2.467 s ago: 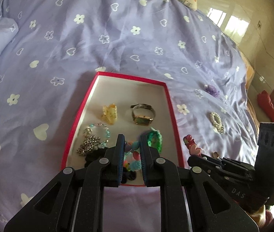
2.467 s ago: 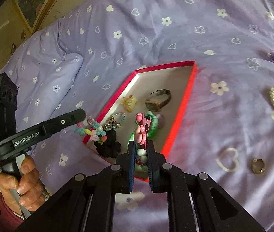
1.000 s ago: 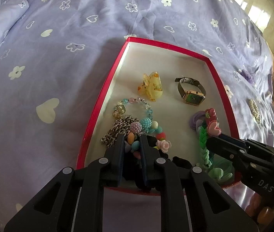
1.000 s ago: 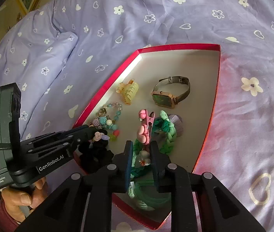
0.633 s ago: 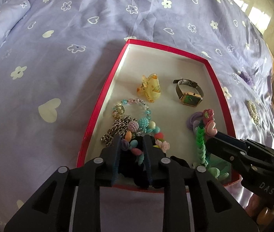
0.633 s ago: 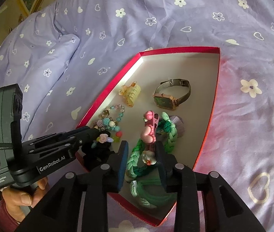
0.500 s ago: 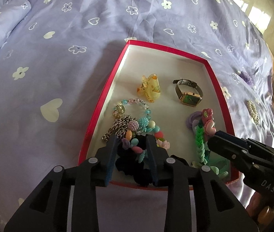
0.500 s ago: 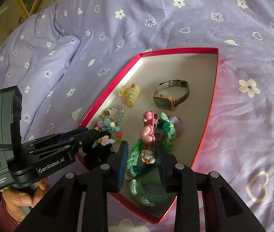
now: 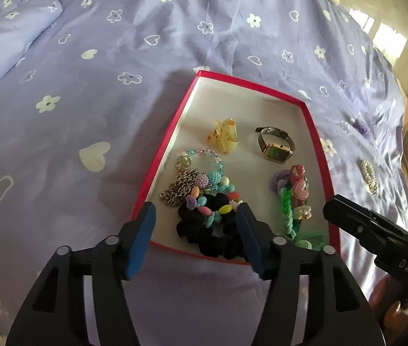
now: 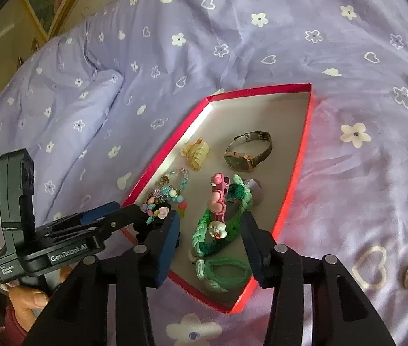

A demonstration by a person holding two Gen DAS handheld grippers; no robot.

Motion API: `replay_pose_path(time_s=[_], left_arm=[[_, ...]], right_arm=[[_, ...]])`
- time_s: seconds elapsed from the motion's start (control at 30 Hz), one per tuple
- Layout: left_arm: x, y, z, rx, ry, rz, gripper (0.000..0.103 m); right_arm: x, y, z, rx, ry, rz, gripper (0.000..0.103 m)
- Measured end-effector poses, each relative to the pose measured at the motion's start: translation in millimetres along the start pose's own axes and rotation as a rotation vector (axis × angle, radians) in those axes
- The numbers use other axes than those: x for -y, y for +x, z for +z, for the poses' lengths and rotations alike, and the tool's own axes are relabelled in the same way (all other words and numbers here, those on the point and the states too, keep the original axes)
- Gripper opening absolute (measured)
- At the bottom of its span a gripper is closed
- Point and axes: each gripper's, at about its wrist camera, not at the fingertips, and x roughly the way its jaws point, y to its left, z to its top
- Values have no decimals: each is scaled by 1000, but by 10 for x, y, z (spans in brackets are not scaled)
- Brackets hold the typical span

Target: Organize jewelry

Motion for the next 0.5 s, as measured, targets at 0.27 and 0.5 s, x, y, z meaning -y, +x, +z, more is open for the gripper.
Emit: replay_pose_path(time_s=[0.27, 0.5], left_arm=[[3, -214, -84, 31, -27, -2, 87], [-13, -340, -196, 31, -52, -20, 87]], right_arm=[[-6, -187, -71, 47, 28, 45, 73], [8, -320, -174, 70, 65, 62, 77]])
